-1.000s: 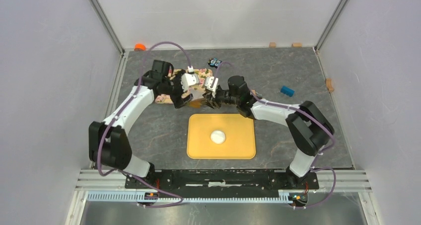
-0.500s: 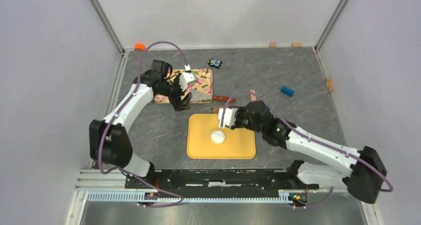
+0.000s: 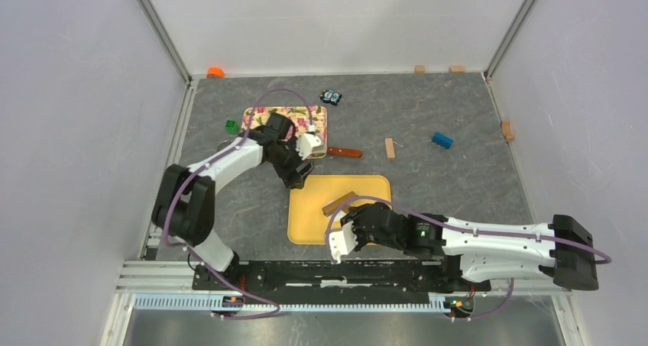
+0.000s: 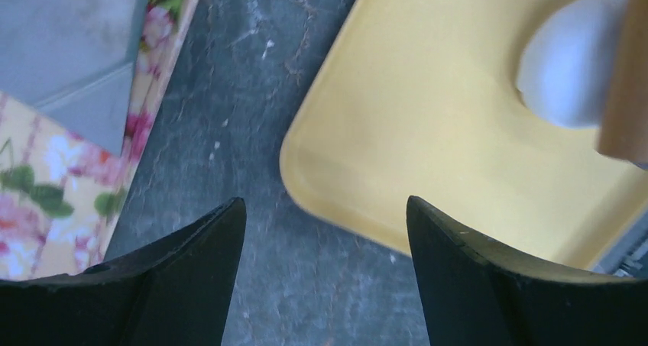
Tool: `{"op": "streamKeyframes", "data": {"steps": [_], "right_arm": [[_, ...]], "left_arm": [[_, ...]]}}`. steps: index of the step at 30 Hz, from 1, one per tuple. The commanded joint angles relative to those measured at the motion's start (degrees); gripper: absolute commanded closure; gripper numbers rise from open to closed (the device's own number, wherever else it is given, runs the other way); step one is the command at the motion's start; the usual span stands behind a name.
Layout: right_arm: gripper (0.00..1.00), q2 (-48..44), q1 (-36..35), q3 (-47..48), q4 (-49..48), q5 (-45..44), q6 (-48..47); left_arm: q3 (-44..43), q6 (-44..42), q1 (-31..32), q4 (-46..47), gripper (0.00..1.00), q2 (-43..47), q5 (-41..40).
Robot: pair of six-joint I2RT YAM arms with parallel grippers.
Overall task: Roll out the dumpling wrappers from the dough
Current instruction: Pick up the rolling pin from the center of the board, then flatten out the dough on the work surface.
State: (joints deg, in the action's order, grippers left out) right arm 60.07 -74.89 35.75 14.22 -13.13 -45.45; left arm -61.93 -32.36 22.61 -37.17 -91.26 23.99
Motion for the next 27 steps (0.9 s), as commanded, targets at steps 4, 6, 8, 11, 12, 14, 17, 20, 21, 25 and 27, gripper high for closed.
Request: {"op": "streamKeyframes", "data": {"steps": [4,6,8,11,12,14,17,20,21,25,27], "right_arm": [[1.0,-0.6,-2.5,4.0,3.0,-2.9,1.4],[1.0,-0.2,-3.8,3.7,4.5,-3.5,1.9],[1.0,-0.2,-4.3,3.1,5.1,-3.8,3.0],[1.0,-1.4,-4.5,1.1,3.0,-3.1,3.2],[1.0,-1.5,-4.5,0.1,1.9,-2.8,2.8],[1.0,-0.5,-4.5,-1.5,0.3,-2.1,1.9],[1.0,2.4,-4.5,-2.0,-0.3,0.0,1.1],[1.0,4.0,-4.4,-1.9,0.2,2.2,1.3],[1.0,4.2,-4.5,-1.5,1.4,2.7,1.8],[1.0,2.2,-6.8,0.3,7.0,-0.4,5.0],[1.0,1.4,-8.1,1.5,9.4,-1.3,6.1]], "left_arm": [[-3.4,-0.5,9.5,8.1,0.18,-10.5,-14.5],[-5.1,-0.3,10.3,7.8,0.2,-13.3,-16.0],[-6.1,0.2,10.4,6.8,0.24,-15.2,-16.4],[-5.2,0.3,10.5,6.8,0.31,-16.3,-15.9],[-4.9,0.4,10.4,6.7,0.35,-16.6,-15.3],[-4.0,0.1,10.5,6.8,0.43,-16.7,-14.1],[-2.4,-0.5,10.6,6.8,0.57,-16.3,-12.4],[-1.7,-0.5,10.6,6.8,0.68,-16.8,-12.7],[-1.5,-0.3,10.6,7.0,0.72,-17.0,-13.0],[-0.7,1.2,10.6,8.4,0.89,-17.5,-14.1],[-0.6,1.7,10.6,8.9,0.98,-17.5,-14.7]]}}
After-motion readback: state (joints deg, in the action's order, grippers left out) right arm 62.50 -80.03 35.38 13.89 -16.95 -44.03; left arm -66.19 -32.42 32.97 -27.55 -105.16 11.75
